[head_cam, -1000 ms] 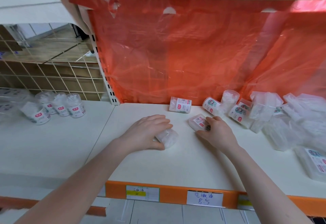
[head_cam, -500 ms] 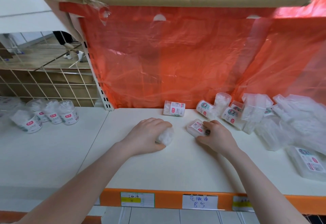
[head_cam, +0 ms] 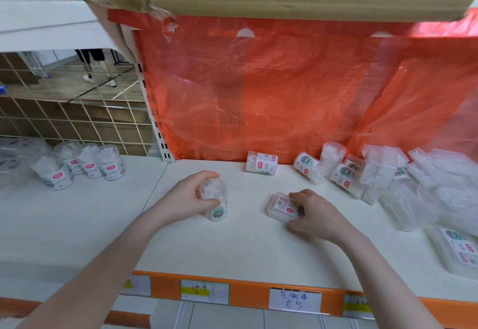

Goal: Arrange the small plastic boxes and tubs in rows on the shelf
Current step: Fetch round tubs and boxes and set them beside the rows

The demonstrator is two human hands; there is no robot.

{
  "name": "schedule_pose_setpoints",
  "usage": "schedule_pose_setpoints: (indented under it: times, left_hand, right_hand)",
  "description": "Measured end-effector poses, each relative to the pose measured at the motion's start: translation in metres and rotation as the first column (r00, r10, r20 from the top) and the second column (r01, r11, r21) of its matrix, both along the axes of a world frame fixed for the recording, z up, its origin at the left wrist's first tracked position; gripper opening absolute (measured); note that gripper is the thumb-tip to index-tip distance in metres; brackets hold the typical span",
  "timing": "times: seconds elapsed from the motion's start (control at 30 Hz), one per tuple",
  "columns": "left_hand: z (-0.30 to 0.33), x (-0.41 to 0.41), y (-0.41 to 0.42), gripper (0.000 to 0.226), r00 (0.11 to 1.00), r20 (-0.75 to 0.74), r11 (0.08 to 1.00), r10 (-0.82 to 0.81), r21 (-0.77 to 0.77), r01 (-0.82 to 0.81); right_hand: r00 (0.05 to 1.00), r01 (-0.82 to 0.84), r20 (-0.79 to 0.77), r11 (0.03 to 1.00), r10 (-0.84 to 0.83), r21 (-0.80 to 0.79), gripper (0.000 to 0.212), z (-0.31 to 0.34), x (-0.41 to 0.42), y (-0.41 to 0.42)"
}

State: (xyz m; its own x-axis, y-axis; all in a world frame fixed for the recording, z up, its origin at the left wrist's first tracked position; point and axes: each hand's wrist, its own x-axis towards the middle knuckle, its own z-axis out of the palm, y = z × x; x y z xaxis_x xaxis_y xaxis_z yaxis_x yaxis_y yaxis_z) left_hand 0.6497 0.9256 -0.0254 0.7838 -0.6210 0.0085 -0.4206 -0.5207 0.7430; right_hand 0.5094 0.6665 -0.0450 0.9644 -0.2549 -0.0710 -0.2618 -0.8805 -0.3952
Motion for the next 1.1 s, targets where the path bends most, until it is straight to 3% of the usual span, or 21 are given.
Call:
schedule_pose_setpoints:
  times: [0.3,0.57,0.93,1.1]
  left_hand:
    - [0.026,-0.006,-0.011,0.061,0.978,0.196,0.961,-0.074,0.277,0.017]
    - [0.043,-0.014,0.018,0.061,0.96,0.262,0.898,-0.095,0.438,-0.03]
    - [0.063,-0.003,0.127,0.059,0.941,0.331,0.91,-0.07,0.407,-0.075]
    - [0.064,0.036,0.19,0.061,0.914,0.381,0.909,-0.138,0.416,-0.036]
  right_hand:
    - [1.0,0.017,-0.008,0.996,-0.017,-0.086,0.036,0.001,0.009,0.011]
    - [0.996,-0.047,0.075,0.998,0.051,-0.049,0.044,-0.005,0.017,0.036]
    - [0.976,-0.181,0.115,0.981,0.188,-0.063,0.052,0.021,0.043,0.142]
    - [0.982,-0.147,0.107,0.985,0.157,-0.096,0.048,0.027,0.068,0.213]
